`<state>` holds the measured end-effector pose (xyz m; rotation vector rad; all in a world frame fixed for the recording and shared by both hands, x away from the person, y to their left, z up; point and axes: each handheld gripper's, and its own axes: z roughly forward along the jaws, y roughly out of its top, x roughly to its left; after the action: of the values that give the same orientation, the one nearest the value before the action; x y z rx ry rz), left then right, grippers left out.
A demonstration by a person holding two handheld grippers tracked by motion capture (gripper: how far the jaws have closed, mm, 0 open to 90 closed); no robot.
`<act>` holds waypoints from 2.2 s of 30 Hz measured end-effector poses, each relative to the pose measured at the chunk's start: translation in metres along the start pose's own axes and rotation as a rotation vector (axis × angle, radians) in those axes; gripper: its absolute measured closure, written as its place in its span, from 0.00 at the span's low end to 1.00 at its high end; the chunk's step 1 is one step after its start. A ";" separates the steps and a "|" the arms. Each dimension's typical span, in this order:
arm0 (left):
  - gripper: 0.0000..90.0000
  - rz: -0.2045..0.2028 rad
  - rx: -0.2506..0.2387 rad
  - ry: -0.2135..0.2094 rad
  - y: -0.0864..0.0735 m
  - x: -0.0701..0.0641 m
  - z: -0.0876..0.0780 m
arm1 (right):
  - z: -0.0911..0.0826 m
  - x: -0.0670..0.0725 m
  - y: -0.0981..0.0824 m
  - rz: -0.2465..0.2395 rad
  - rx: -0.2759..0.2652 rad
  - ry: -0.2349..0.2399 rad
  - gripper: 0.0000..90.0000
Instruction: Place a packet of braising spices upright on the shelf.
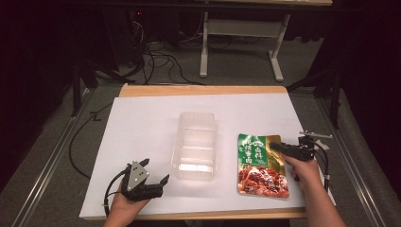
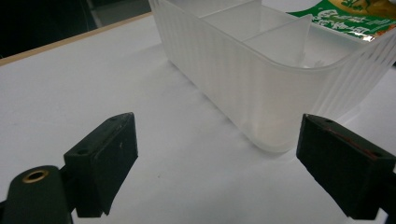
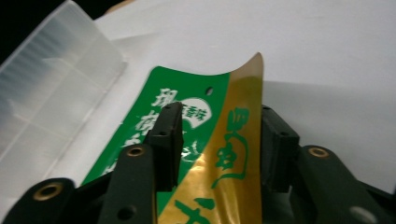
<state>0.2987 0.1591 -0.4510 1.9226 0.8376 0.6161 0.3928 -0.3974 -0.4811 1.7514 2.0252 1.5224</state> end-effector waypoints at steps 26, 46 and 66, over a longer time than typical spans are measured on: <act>0.14 0.015 0.010 -0.002 0.000 -0.001 0.001 | 0.011 0.007 0.000 -0.074 0.107 -0.093 0.93; 0.15 0.009 -0.004 0.009 0.001 0.000 -0.002 | -0.022 0.033 0.003 -0.170 -0.038 -0.080 1.00; 0.15 0.010 -0.010 0.011 0.002 0.001 -0.003 | -0.074 0.076 0.018 -0.285 -0.320 -0.079 1.00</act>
<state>0.2977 0.1604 -0.4484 1.9172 0.8306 0.6369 0.3349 -0.3865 -0.3915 1.3204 1.7810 1.5527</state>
